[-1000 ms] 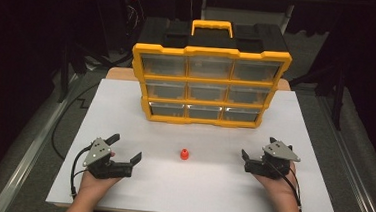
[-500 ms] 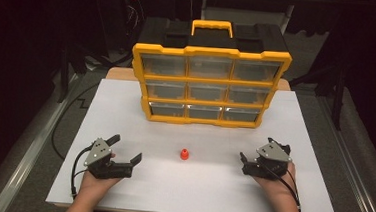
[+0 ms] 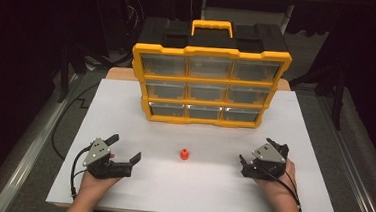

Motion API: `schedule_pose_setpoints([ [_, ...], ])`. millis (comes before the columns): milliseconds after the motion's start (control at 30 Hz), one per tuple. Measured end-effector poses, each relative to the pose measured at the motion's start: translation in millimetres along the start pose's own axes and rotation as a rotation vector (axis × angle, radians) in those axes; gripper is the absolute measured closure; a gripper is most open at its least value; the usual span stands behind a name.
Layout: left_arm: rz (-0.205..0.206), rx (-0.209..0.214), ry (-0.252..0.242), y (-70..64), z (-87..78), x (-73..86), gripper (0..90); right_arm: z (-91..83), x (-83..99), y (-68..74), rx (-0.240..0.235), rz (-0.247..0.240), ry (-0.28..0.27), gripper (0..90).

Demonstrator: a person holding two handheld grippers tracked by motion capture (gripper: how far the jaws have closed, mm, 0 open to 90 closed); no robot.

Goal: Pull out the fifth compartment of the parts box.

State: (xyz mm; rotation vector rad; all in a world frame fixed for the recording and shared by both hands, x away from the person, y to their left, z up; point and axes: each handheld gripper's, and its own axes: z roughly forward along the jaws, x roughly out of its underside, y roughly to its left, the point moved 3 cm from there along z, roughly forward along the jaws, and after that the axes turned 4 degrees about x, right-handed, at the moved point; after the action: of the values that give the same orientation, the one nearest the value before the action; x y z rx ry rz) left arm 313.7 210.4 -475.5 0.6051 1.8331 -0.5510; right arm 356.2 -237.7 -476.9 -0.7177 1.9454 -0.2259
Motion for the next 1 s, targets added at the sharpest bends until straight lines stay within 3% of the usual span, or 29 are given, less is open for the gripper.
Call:
schedule_pose_setpoints([
  [233, 0.006, 0.002, 0.004, -0.5, -0.4, 0.1, 0.2, -1.2, -1.4, 3.7, 0.000, -0.053, 0.007, 0.0],
  [633, 0.013, 0.002, 0.008, -0.9, -0.5, 0.2, 0.2, -5.6, -8.8, 16.1, 0.024, -0.204, 0.011, 0.0],
  [667, 0.007, 0.001, 0.003, -1.3, -0.3, -0.1, 0.2, -6.8, -10.6, 18.3, 0.032, -0.242, 0.009, 0.0],
  [1000, 0.016, 0.002, 0.006, -1.3, -0.8, 0.0, 0.2, -9.5, -13.6, 21.6, 0.053, -0.328, 0.011, 0.0],
])
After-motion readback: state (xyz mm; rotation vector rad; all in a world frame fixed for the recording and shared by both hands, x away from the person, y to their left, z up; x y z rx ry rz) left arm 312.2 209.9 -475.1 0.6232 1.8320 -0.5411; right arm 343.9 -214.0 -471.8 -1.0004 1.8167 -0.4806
